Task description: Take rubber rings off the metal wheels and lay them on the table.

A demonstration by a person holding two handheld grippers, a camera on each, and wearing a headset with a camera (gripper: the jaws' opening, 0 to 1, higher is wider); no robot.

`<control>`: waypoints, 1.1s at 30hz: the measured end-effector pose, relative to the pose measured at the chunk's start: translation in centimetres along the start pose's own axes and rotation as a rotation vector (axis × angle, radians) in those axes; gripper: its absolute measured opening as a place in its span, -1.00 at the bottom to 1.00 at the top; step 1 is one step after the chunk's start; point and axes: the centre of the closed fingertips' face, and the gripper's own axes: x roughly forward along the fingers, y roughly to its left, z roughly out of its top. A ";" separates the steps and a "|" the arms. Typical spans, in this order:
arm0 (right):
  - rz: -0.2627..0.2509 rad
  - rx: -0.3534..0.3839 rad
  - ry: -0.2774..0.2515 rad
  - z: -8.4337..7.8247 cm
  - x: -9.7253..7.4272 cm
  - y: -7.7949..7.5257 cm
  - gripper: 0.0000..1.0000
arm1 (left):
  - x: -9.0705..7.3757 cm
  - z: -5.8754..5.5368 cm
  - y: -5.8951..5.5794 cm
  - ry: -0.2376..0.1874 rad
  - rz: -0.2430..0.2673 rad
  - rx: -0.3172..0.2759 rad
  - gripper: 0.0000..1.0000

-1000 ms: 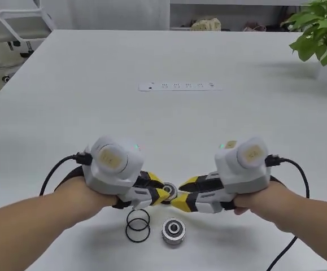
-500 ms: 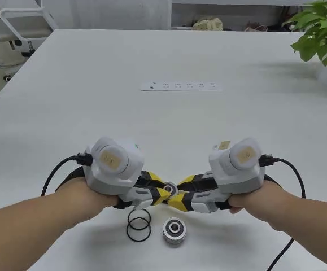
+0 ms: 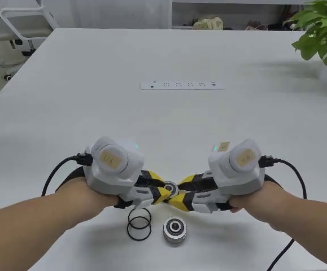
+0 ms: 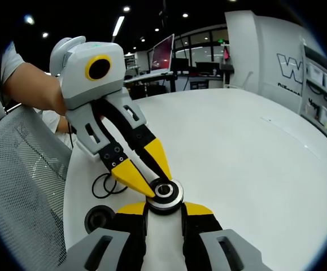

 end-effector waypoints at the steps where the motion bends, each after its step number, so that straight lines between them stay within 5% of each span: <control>1: -0.001 -0.001 0.000 0.0 0.0 0.0 -0.59 | 0.0 0.0 0.0 -0.001 0.000 -0.001 -0.83; 33: -0.009 -0.039 0.028 -0.5 -0.5 0.1 -0.79 | 0.2 0.0 -0.1 0.000 0.000 0.001 -0.84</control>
